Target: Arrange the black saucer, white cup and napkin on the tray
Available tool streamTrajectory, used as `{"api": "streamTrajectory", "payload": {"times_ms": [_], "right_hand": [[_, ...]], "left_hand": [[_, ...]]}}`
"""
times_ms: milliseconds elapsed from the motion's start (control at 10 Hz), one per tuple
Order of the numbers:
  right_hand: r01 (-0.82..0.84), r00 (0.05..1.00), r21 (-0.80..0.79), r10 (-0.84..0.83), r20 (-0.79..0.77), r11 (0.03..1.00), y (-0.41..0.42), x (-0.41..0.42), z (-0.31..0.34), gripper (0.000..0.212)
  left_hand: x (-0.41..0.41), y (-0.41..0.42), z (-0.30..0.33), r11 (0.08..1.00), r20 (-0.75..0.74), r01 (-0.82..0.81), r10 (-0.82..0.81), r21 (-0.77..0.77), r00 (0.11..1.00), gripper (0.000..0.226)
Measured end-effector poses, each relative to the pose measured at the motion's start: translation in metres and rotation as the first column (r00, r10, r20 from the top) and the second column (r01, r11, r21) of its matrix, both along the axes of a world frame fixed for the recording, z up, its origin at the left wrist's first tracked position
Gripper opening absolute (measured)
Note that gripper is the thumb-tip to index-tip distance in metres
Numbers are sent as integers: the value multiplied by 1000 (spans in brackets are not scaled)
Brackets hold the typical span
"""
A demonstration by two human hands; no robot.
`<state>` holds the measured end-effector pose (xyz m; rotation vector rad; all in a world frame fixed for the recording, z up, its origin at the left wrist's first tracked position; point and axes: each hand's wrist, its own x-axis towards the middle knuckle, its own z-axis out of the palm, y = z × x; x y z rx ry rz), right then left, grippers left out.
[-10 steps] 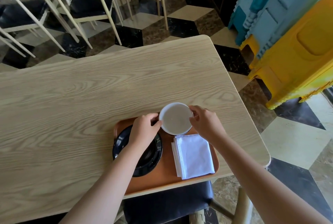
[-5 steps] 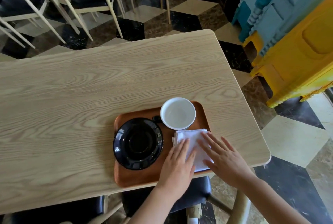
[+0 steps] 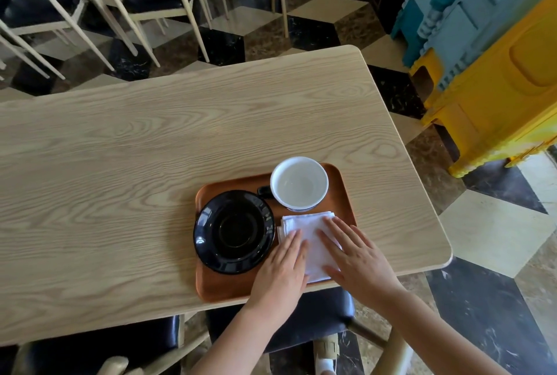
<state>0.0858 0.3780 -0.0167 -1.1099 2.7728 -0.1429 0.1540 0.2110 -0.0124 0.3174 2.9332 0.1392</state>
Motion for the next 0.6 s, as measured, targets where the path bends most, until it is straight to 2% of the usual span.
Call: {"api": "streamTrajectory", "payload": {"times_ms": [400,500,600], "right_hand": [[22,999,66,-19,-49,998,-8,5,2,66],[10,999,152,-16,38,988,-12,2,12,66],[28,978,120,-52,202,992,-15,-7,22,57]], "left_hand": [[1,0,-2,1000,-21,-20,21,16,1000,60],[-3,0,3,1000,63,-27,26,10,998,58],[-12,0,19,996,122,-62,54,60,991,55]]}}
